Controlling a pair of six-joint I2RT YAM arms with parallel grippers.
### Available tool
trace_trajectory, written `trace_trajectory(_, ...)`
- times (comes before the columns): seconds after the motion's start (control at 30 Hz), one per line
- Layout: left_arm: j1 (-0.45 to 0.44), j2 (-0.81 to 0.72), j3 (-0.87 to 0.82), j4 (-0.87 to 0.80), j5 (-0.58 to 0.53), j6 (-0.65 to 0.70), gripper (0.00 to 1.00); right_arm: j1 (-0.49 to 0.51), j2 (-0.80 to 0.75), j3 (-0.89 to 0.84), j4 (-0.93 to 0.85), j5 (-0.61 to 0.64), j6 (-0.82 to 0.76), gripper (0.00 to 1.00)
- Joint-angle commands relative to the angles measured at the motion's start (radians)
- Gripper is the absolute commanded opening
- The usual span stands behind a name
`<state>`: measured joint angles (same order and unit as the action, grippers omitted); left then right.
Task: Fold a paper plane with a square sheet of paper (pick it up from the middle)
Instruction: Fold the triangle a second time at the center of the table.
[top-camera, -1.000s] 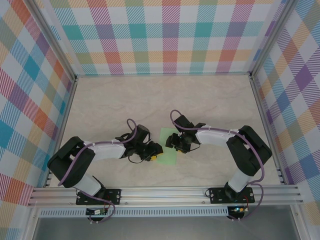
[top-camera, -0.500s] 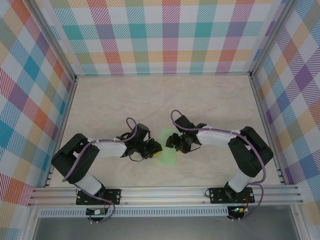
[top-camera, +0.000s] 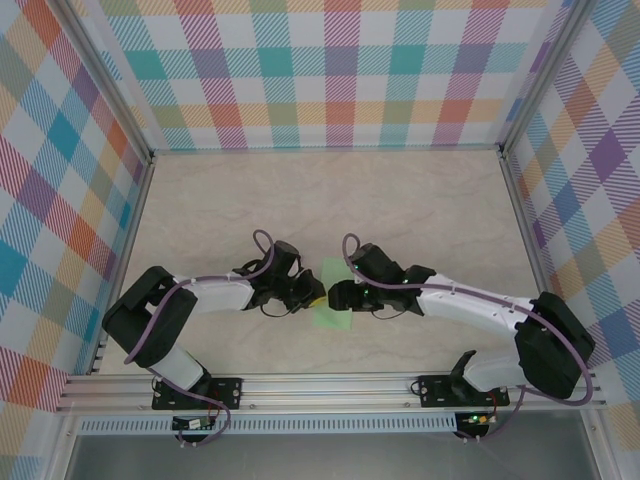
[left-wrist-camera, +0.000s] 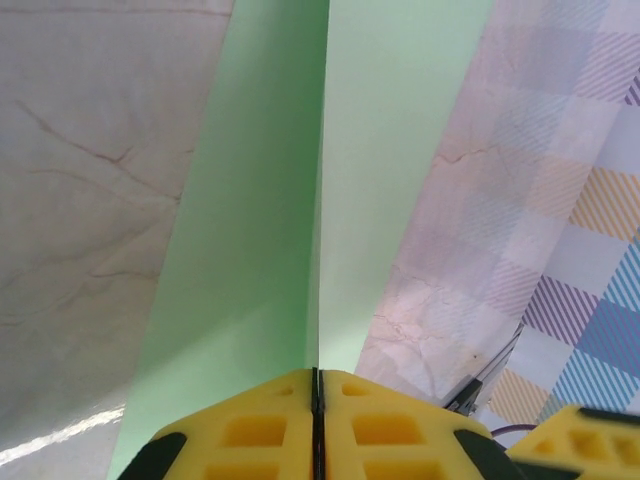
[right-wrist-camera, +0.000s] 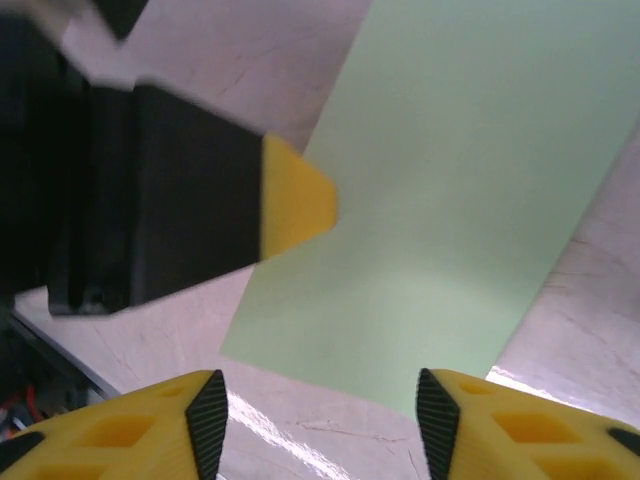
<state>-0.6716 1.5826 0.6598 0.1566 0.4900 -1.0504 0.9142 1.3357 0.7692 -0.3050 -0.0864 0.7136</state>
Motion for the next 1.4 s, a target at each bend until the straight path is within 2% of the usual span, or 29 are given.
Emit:
trace_trajectory(0.0,0.009,-0.018,0.022,-0.025,0.022,0.012,0.08,0.089,0.035,0.039,-0.020,0.101,-0.094,0.60)
trace_trajectory(0.2,0.009,-0.018,0.026,-0.031,0.027,0.013,0.08,0.203,0.135,0.134,-0.088,0.287,-0.100,0.63)
trace_trajectory(0.37,0.009,-0.024,0.019,-0.037,0.026,0.014,0.08,0.218,0.188,0.191,-0.120,0.333,-0.116,0.62)
trace_trajectory(0.5,0.009,-0.025,0.020,-0.032,0.031,0.013,0.09,0.221,0.231,0.224,-0.147,0.336,-0.130,0.56)
trace_trajectory(0.73,0.009,-0.022,0.023,-0.032,0.032,0.015,0.09,0.237,0.252,0.232,-0.157,0.334,-0.148,0.56)
trace_trajectory(0.93,0.009,-0.022,0.020,-0.033,0.033,0.017,0.09,0.247,0.259,0.236,-0.172,0.365,-0.137,0.45)
trace_trajectory(1.0,0.009,-0.022,0.017,-0.031,0.032,0.013,0.09,0.247,0.249,0.234,-0.178,0.384,-0.127,0.38)
trace_trajectory(1.37,0.009,-0.029,0.017,-0.034,0.028,0.011,0.10,0.246,0.207,0.217,-0.187,0.402,-0.131,0.13)
